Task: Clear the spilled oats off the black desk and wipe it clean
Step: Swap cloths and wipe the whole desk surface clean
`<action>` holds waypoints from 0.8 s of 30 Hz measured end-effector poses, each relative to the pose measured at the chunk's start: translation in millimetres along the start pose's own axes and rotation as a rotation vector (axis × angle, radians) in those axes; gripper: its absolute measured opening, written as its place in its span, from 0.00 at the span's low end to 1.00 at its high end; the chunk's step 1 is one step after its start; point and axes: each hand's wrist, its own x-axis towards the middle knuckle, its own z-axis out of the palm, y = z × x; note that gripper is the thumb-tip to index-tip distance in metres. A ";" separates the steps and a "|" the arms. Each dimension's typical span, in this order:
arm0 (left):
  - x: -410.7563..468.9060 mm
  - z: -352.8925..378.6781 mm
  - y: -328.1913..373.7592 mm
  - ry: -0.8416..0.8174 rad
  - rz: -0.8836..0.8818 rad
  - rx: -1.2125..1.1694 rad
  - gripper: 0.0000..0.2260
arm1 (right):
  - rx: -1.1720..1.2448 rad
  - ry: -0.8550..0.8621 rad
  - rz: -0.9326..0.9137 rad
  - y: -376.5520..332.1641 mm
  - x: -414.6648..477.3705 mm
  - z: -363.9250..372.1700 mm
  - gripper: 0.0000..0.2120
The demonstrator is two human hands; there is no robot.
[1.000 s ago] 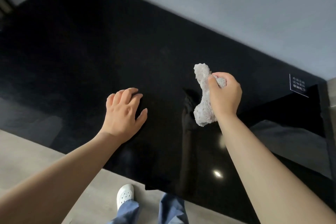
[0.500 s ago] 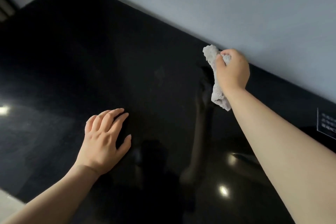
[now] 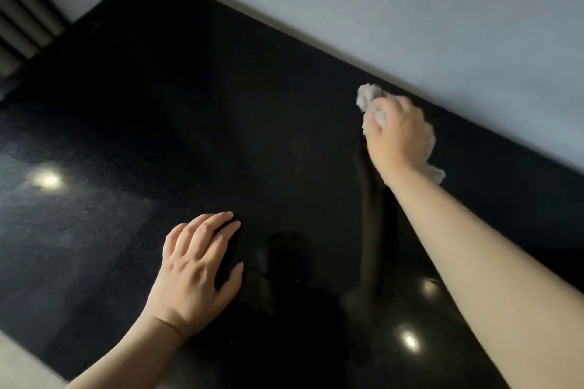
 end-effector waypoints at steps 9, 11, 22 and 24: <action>0.4 -2.2 -0.4 -0.011 0.005 -0.027 0.24 | 0.397 -0.203 -0.309 -34.6 -125.0 -20.7 0.04; 0.5 -2.1 -0.9 -0.004 0.007 -0.029 0.24 | 0.528 -0.119 -0.136 -30.5 -97.9 -27.3 0.03; -0.8 -0.7 -3.2 -0.006 0.011 -0.033 0.24 | 0.069 -0.011 -0.066 -44.8 -58.4 3.5 0.08; -1.1 -1.4 -3.4 -0.008 0.012 -0.030 0.24 | 0.154 -0.018 -0.135 -50.1 -101.0 -1.3 0.06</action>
